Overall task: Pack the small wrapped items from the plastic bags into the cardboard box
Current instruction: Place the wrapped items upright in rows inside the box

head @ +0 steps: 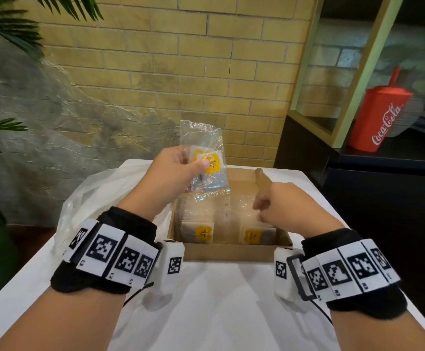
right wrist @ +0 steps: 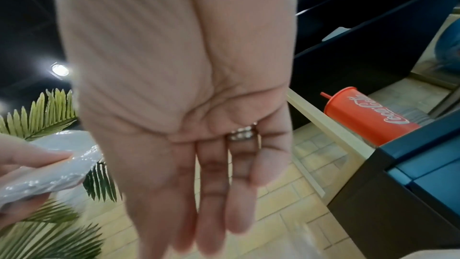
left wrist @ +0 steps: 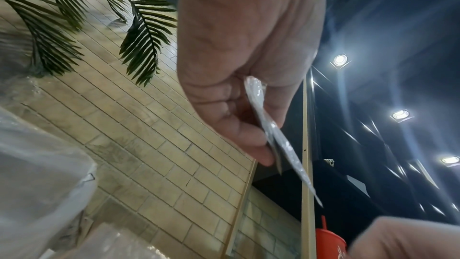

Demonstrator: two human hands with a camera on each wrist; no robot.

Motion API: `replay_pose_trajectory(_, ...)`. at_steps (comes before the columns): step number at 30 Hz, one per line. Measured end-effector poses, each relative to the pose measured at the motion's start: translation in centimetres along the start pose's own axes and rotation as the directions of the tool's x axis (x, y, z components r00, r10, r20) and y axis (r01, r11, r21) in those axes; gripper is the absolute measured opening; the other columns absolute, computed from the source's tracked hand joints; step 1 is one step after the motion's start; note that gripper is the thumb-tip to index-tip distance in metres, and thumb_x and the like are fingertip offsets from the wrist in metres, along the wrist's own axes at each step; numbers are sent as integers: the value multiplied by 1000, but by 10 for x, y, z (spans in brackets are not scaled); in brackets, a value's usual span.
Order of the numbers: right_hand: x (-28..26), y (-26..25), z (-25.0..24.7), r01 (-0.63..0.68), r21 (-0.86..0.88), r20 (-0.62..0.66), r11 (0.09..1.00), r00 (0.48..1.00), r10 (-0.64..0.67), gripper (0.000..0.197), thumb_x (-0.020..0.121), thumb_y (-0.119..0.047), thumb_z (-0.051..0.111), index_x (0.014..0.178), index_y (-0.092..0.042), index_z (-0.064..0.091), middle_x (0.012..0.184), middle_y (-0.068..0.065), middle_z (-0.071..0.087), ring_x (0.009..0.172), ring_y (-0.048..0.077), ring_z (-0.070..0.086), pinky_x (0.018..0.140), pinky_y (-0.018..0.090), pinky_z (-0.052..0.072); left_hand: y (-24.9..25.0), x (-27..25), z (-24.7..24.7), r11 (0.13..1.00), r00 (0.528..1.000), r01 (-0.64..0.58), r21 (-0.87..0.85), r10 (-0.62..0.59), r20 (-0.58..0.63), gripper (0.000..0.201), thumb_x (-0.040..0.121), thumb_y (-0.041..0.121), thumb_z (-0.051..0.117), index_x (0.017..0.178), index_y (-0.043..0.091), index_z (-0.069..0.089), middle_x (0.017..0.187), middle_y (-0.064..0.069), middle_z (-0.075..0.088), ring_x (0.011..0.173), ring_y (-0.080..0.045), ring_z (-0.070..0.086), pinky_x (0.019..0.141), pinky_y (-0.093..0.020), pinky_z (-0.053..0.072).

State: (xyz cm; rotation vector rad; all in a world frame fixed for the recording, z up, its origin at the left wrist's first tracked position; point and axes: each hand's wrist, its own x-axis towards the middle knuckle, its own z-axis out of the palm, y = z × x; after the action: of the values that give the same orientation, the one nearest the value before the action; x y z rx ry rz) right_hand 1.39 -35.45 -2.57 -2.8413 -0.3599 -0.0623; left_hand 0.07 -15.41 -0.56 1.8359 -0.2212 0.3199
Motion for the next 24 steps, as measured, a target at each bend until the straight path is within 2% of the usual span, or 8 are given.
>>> replay_pose_trajectory(2, -1, -4, -4, 24, 170, -93, 985, 996, -9, 26, 82, -29, 68, 106, -20, 67, 100, -3, 65, 92, 11, 57, 80, 24, 45, -1, 1, 1, 1000, 1000, 14, -15, -14, 19, 32, 91, 18, 59, 61, 26, 51, 42, 18, 54, 46, 5, 51, 46, -10, 44)
replay_pose_trajectory(5, -3, -14, -8, 93, 490, -147, 867, 989, -23, 37, 76, -41, 70, 107, -22, 65, 93, -5, 67, 86, 7, 59, 76, 22, 47, -3, 1, 6, 999, 998, 28, -39, -25, 59, 24, 90, 18, 60, 67, 23, 57, 53, 15, 60, 55, 0, 54, 46, -12, 45)
replay_pose_trajectory(10, -4, -25, -4, 141, 701, -150, 699, 987, -49, 18, 81, -22, 70, 95, -17, 60, 75, 0, 68, 60, -2, 61, 53, 9, 45, -8, 1, 11, 999, 964, 44, -9, -40, 262, 8, 91, 23, 58, 90, 17, 64, 79, 1, 67, 63, -4, 59, 54, -18, 45)
replay_pose_trajectory(13, -3, -23, -4, 148, 698, -166, 700, 985, -42, 10, 82, -14, 68, 85, -17, 59, 75, 4, 66, 62, 8, 62, 49, 9, 43, -13, 2, 8, 997, 910, 74, 16, -74, 408, 19, 86, 20, 66, 104, 18, 64, 92, 0, 70, 80, -6, 63, 67, -20, 49)
replay_pose_trajectory(16, -3, -17, -9, 148, 682, -183, 716, 983, -28, 6, 82, -11, 67, 83, -11, 61, 79, 11, 64, 66, 13, 57, 52, 11, 44, -13, 0, 1, 995, 892, 94, 39, -101, 441, 19, 83, 8, 67, 101, 12, 64, 87, 0, 68, 78, -8, 64, 73, -21, 50)
replay_pose_trajectory(20, -3, -1, -15, 125, 551, -206, 825, 979, -11, 9, 81, -9, 68, 87, -2, 66, 85, 18, 65, 71, 15, 51, 67, 25, 44, -17, 5, -8, 919, 918, 4, 394, -159, 362, 32, 72, 17, 75, 93, -4, 63, 80, -15, 65, 68, -15, 52, 70, -31, 42)
replay_pose_trajectory(22, -4, 3, -18, 80, 443, -150, 893, 989, -14, 7, 80, -9, 69, 87, -6, 68, 90, 15, 67, 76, 18, 55, 72, 26, 46, -19, 5, -11, 833, 909, -14, 554, -221, 354, 8, 73, 9, 74, 79, 8, 69, 73, -1, 65, 66, -11, 53, 67, -25, 43)
replay_pose_trajectory(24, -6, 5, -17, 38, 301, -41, 953, 999, -27, 9, 80, -9, 69, 88, -12, 70, 89, 6, 67, 79, 14, 57, 71, 19, 45, -22, 4, -12, 763, 882, -8, 646, -298, 364, 21, 74, 5, 70, 68, 25, 67, 66, 10, 62, 64, -8, 55, 62, -18, 41)
